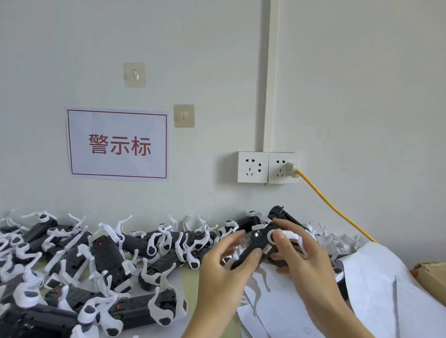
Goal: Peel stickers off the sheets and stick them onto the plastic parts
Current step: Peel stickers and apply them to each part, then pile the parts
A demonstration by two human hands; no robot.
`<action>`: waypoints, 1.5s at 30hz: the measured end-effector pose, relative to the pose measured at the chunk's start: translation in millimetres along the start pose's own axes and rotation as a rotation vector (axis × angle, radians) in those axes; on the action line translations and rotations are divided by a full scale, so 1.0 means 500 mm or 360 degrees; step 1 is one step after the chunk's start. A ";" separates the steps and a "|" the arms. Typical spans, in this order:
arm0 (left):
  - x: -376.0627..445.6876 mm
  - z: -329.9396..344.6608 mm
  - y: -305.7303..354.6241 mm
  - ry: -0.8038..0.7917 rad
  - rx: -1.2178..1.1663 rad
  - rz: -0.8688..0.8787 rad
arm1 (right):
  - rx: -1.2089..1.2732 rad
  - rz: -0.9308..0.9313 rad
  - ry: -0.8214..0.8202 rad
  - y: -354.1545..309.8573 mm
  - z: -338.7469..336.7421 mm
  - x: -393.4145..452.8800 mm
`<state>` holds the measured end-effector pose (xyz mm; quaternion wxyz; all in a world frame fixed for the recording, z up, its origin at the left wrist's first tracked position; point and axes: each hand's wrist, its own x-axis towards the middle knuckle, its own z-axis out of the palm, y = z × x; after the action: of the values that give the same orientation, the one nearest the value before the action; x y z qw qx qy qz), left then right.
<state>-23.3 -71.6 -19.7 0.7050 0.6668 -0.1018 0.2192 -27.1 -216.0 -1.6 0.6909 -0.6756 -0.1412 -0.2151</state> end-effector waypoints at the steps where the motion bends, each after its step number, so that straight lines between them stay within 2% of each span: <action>1: 0.001 0.000 -0.003 0.0025 -0.0071 -0.0121 | 0.0072 0.0004 0.0083 0.003 0.003 0.001; 4: 0.002 0.004 -0.011 -0.0049 -0.0245 -0.0435 | 0.0291 0.0047 0.0337 0.008 0.012 0.003; 7: 0.005 0.006 -0.008 0.0027 -0.0314 -0.0356 | 0.0305 0.0053 0.0424 0.006 0.018 0.002; 10: 0.013 0.003 -0.011 0.0113 -0.0376 -0.0261 | 0.0262 0.0035 0.0376 -0.003 0.017 -0.001; 19: 0.020 -0.004 -0.015 0.0230 -0.0522 -0.0316 | 0.0144 0.0057 0.0092 -0.001 0.009 -0.003; 23: 0.021 -0.008 -0.011 0.0200 -0.0563 -0.0350 | 0.0089 -0.0005 -0.0009 -0.011 0.003 -0.007; 28: 0.017 -0.012 -0.005 0.0094 -0.0418 -0.0351 | -0.0122 -0.0153 -0.0123 -0.012 -0.007 -0.016; 39: 0.030 -0.019 -0.018 0.0386 -0.0491 -0.0373 | -0.0714 -0.0535 -0.0250 -0.006 -0.008 -0.014; 45: 0.023 -0.022 -0.015 0.0463 -0.0456 -0.0482 | -0.0738 -0.0409 -0.0253 -0.002 -0.024 0.000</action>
<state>-11.8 -58.9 -22.3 0.8243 0.5292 0.0718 0.1880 -28.8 -228.0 -1.5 0.4716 -0.8071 -0.2266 -0.2737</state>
